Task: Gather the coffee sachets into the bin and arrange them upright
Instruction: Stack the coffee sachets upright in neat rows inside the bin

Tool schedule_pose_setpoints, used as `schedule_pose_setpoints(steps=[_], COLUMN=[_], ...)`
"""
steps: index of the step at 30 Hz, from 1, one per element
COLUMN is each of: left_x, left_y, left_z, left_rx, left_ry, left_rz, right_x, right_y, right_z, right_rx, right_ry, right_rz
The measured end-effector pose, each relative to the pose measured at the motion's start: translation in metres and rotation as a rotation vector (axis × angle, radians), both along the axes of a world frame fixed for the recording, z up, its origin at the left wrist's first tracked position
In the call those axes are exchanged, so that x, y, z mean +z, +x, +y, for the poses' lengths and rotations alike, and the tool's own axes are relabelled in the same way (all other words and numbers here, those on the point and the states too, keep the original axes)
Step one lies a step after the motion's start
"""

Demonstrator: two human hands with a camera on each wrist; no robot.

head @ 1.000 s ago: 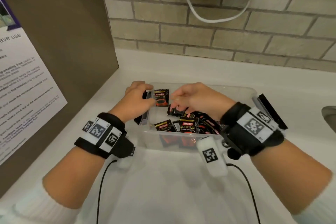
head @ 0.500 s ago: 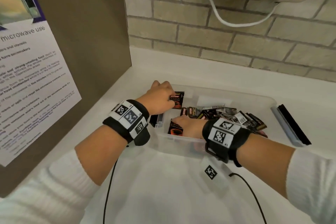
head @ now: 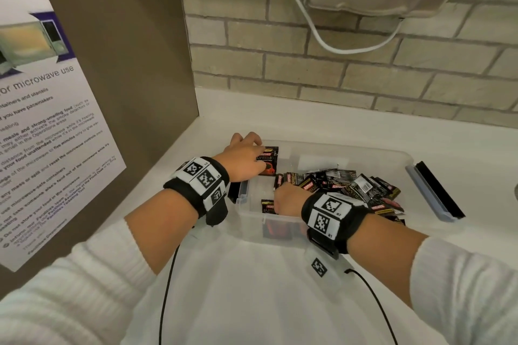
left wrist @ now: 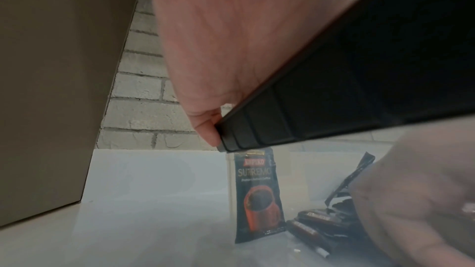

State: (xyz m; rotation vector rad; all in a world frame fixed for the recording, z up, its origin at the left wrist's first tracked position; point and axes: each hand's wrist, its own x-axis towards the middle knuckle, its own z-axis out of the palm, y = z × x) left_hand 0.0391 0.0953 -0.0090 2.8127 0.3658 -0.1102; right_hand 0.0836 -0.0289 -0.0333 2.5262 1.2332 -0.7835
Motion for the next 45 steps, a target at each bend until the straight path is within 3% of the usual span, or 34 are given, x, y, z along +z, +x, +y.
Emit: schedule_pose_setpoints(steps=[3, 10, 14, 16, 20, 25, 28, 34, 41, 45], left_x=[0.001, 0.006, 0.003, 0.002, 0.008, 0.013, 0.014, 0.012, 0.016, 0.021], left_y=[0.0, 0.005, 0.009, 0.014, 0.024, 0.035, 0.038, 0.036, 0.032, 0.029], left_z=[-0.001, -0.002, 0.001, 0.002, 0.007, 0.012, 0.019, 0.036, 0.043, 0.038], left_rx=[0.028, 0.077, 0.074, 0.106, 0.184, 0.143, 0.132, 0.018, -0.002, -0.03], left_ry=[-0.01, 0.005, 0.046, 0.075, 0.121, 0.167, 0.13, -0.006, -0.194, -0.16], left_rz=[-0.002, 0.029, -0.072, -0.13, -0.101, -0.051, -0.077, -0.107, -0.107, -0.045], right_x=[-0.002, 0.003, 0.008, 0.012, 0.04, 0.102, 0.118, 0.075, 0.042, 0.044], right_y=[0.004, 0.0, 0.0, -0.002, -0.002, 0.023, 0.042, 0.058, 0.064, 0.067], right_z=[-0.002, -0.004, -0.014, -0.02, -0.027, -0.027, -0.017, 0.009, 0.034, 0.037], right_rx=[-0.058, -0.051, -0.066, -0.12, -0.184, -0.149, -0.072, -0.068, 0.075, 0.108], right_ry=[0.09, 0.021, 0.224, 0.37, 0.529, 0.604, 0.639, 0.519, 0.526, 0.535], right_rz=[0.042, 0.0, 0.015, 0.104, 0.198, 0.086, -0.017, -0.075, -0.127, -0.128])
